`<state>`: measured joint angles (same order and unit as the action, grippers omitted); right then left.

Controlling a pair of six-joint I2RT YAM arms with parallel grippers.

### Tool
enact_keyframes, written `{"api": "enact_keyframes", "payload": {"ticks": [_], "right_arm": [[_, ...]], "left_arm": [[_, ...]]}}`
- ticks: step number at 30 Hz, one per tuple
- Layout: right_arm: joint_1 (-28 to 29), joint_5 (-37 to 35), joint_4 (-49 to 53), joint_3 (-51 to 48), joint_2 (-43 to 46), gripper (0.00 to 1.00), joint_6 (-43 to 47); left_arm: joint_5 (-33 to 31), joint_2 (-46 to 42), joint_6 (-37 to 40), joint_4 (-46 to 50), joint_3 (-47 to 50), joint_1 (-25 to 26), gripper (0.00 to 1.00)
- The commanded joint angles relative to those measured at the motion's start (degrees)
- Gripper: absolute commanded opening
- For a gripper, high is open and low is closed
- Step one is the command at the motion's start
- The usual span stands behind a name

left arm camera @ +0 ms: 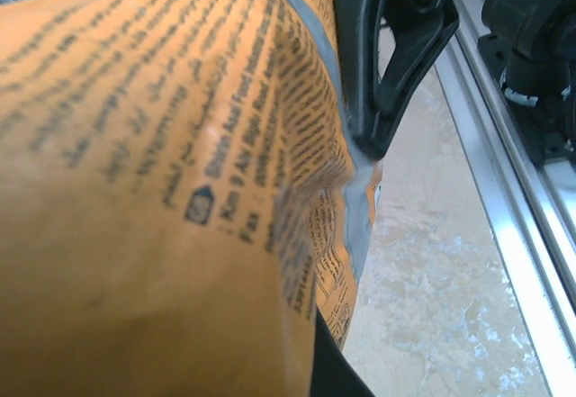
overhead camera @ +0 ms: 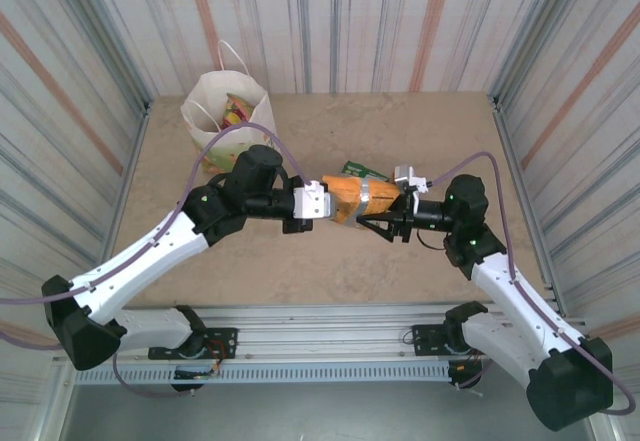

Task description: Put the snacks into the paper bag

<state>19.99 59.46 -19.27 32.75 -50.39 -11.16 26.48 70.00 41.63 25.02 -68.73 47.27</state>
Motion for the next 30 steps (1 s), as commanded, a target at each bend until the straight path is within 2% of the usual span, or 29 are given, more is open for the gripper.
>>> {"api": "enact_keyframes", "payload": {"ticks": [1,7,9,15,17,21,25,30], "right_arm": [[0.52,-1.69,-2.92,-0.14,-0.02,0.58,-0.09],[0.14,-4.9,-2.52,-1.34,2.51,0.36,-0.4],[0.21,-7.0,-2.49,-1.63,3.38,0.29,-0.68],[1.07,-14.89,-2.53,-1.38,5.2,0.14,-1.41],[2.13,-18.1,-2.8,-1.05,4.89,0.13,-1.25],[5.41,-24.62,-3.37,1.14,2.39,0.12,0.04],[9.14,-30.51,-3.86,6.0,-3.26,0.12,2.65],[12.38,-34.07,-6.83,14.07,-13.6,0.11,4.81]], "left_arm": [[3.93,-0.01,-4.4,-4.13,-0.28,0.13,0.0],[3.03,-0.38,-10.56,-6.57,1.08,-3.01,0.02],[3.01,-0.57,-13.0,-7.66,1.71,-4.46,0.07],[2.36,-1.3,-19.58,-10.81,4.68,-8.32,0.36],[2.07,-1.48,-22.46,-11.71,5.89,-10.04,0.5],[1.1,-2.35,-28.88,-11.58,7.44,-13.84,0.65],[-1.14,-4.6,-34.73,-10.62,9.55,-18.27,0.72],[-4.31,-8.83,-42.16,-8.17,12.35,-24.9,0.75]]}}
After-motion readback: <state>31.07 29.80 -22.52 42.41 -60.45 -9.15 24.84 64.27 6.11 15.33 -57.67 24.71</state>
